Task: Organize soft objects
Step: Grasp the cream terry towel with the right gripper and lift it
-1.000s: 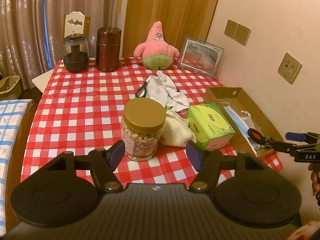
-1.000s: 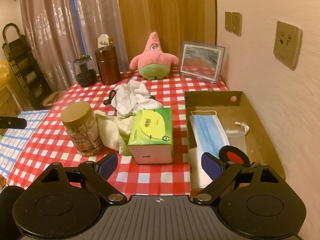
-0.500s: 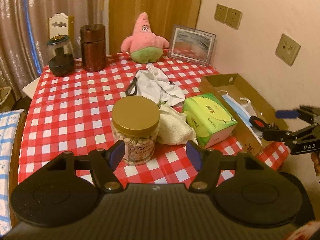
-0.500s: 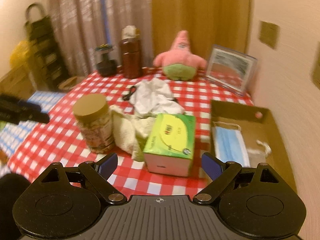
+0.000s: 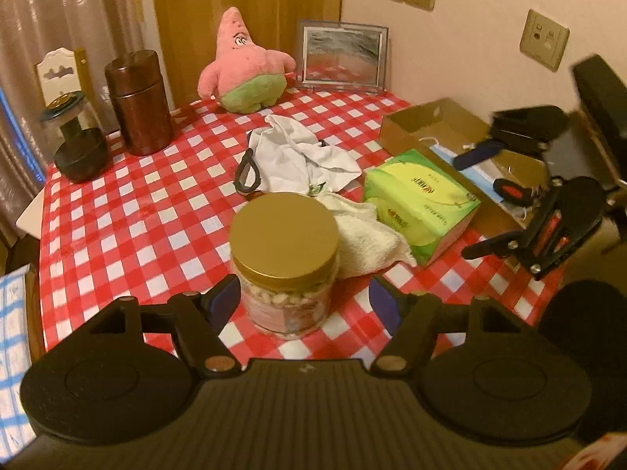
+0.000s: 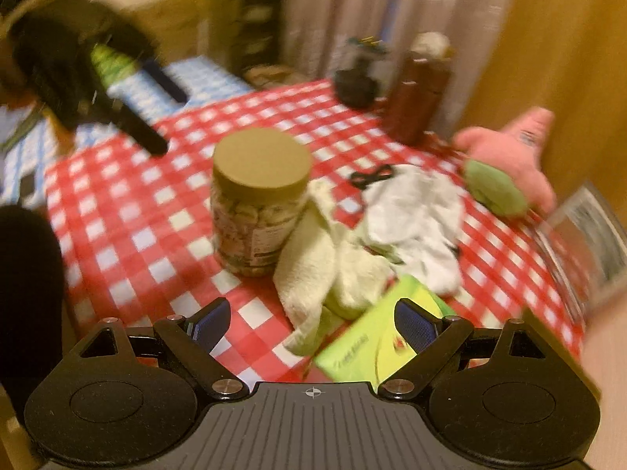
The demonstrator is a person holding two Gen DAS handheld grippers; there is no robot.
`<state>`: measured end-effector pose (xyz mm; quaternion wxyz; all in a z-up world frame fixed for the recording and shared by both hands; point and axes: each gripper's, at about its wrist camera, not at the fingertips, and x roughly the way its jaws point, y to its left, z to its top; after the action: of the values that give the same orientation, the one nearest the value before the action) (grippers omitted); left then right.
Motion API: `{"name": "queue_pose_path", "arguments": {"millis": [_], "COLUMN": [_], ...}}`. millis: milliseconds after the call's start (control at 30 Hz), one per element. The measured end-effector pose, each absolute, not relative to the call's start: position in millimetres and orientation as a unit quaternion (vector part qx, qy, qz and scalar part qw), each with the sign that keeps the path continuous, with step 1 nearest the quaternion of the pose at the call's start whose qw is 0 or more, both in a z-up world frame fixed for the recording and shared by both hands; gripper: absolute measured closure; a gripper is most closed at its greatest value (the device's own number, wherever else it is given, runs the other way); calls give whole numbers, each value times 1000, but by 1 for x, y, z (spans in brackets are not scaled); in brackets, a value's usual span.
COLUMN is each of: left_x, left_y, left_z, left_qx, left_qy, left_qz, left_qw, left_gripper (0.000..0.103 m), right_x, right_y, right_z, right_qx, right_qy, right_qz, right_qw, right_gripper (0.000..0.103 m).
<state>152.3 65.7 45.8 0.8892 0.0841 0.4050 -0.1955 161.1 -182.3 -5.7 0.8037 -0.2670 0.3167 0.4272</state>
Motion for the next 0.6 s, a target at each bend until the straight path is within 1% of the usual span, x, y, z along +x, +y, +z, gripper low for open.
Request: {"name": "queue_pose_path", "arguments": {"millis": [100,167,433,600], "left_x": [166,175,206,223], "left_y": [72,77,89,94], "left_z": [43,41,28,18], "left_qx": [100,111,150,175], "left_qy": [410,411,423,432], "left_qz": [-203,-207,-234,-257], "left_qw": [884,881,863,846], "left_gripper": [31,23,17,17], "right_x": [180,193,238,255], "right_y": [-164,-152,-119,-103], "right_z": [-20,-29,-60,-78], "right_qx": [-300,-321,-366,-394], "right_qy": [324,326,335,342], "right_qz": [455,466,507,517], "right_qw": [774,757,705,679], "right_gripper": [13,13,13,13]}}
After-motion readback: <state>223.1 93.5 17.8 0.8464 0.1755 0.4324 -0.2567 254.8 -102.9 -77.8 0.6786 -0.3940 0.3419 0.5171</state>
